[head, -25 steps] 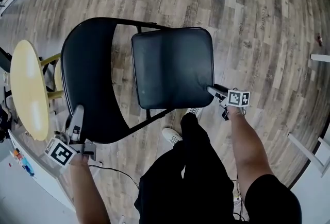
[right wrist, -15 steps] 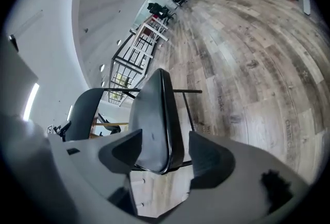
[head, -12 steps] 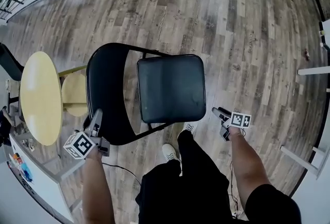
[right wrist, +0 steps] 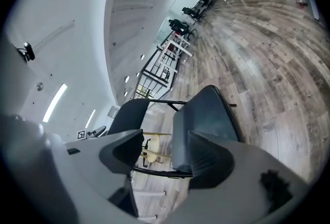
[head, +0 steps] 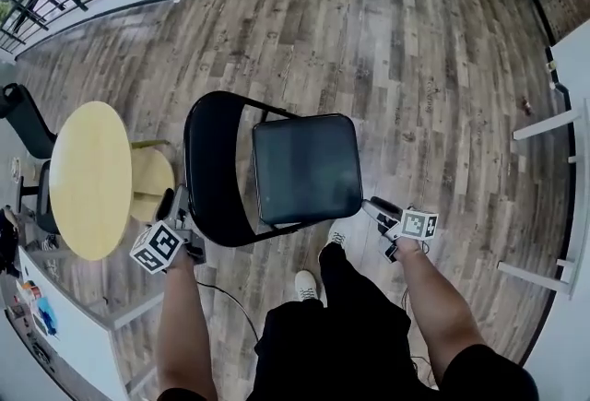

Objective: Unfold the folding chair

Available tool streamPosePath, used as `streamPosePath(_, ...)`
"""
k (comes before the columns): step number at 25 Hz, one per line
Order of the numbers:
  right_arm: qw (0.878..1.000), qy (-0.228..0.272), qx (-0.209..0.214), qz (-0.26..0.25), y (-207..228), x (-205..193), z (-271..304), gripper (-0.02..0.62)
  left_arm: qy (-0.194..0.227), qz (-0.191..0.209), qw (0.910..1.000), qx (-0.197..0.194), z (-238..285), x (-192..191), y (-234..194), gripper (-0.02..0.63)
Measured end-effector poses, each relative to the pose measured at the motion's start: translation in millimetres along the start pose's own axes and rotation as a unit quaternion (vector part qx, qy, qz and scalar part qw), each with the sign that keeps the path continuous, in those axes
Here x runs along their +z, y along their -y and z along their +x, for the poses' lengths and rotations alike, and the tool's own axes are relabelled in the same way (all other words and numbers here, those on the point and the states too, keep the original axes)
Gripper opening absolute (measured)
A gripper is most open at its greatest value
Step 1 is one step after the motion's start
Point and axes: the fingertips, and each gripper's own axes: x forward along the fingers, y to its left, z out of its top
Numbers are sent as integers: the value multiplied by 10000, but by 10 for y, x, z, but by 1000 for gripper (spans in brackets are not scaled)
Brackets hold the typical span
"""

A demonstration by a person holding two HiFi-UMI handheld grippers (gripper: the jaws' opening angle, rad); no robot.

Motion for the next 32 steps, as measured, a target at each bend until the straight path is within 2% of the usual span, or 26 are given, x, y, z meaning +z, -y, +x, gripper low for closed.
streamPosePath(2,9997,189,179,13,-356,-65,-110,287,164,116,9998,42,-235,213,19,221)
streamPosePath(5,9974,488,481,-239,-1002,-54,-306,287,202,585,9979,-172,-598,457,280,148)
streamPosePath(7,9946,719,630,-415,-1450,-50,-508,275,137,813,9959,-372,-839,454,509,96)
streamPosePath(9,9933,899,566,-453,-1760,-98,-699,189,45,900,9951,-395,-1088,381,674,33)
streamPosePath(10,9934,950,483,-419,-1865,-132,-770,97,-27,889,9953,-392,-1204,335,745,6)
streamPosePath(11,9938,968,409,-369,-1957,-172,-828,20,-134,847,9953,-442,-1315,277,823,6)
streamPosePath(12,9941,958,382,-333,-2059,-223,-879,9,-264,772,9951,-564,-1428,208,916,6)
streamPosePath(14,9932,961,535,-373,-2336,-311,-988,8,-524,529,9926,-963,-1678,69,1132,6)
streamPosePath(16,9885,1075,925,-530,-2704,-304,-1112,8,-665,241,9874,-1418,-1939,-32,1376,6)
streamPosePath(18,9839,1138,1304,-447,-3025,-361,-1231,8,-711,98,9826,-1713,-2193,-140,1574,6)
streamPosePath(21,9774,1151,1741,-339,-3413,-523,-1394,8,-701,239,9788,-1910,-2445,-300,1781,6)
streamPosePath(25,9637,1223,2358,-264,-3948,-650,-1497,6,-702,739,9696,-2224,-2634,-444,2031,6)
streamPosePath(28,9586,1233,2535,-400,-4206,-735,-1508,6,-632,946,9650,-2364,-2769,-467,2127,6)
streamPosePath(32,9598,1153,2341,-1034,-4387,-859,-1562,6,-528,614,9643,-2523,-2952,-514,2177,6)
